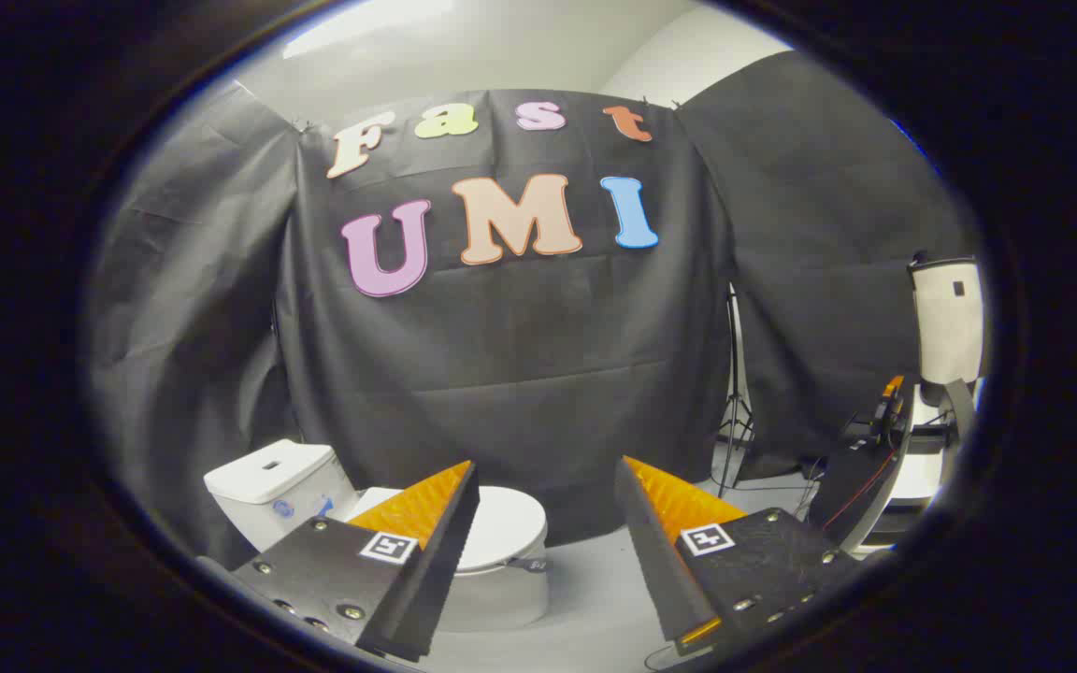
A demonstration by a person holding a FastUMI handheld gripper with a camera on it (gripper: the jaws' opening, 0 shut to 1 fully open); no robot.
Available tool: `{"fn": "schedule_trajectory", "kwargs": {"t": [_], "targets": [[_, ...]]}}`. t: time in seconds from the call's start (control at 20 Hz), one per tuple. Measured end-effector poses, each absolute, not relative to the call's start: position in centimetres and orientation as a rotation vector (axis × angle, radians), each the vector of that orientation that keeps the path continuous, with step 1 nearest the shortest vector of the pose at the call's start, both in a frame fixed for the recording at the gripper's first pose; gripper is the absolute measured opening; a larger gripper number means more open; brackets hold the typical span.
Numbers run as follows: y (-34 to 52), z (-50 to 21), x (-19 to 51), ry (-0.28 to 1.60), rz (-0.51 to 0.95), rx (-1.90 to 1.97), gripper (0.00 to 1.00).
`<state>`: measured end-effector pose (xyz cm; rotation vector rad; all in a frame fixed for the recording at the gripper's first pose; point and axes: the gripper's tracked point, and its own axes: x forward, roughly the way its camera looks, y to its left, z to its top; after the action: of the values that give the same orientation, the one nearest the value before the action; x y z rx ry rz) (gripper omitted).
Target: Open the toilet lid.
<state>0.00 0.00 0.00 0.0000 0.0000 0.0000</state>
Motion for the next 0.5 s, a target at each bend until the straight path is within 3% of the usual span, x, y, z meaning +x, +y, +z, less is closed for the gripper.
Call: {"fn": "schedule_trajectory", "kwargs": {"t": [0.5], "targets": [[0.17, -0.08, 0.4, 0.016, 0.0, -0.001, 0.87]]}}
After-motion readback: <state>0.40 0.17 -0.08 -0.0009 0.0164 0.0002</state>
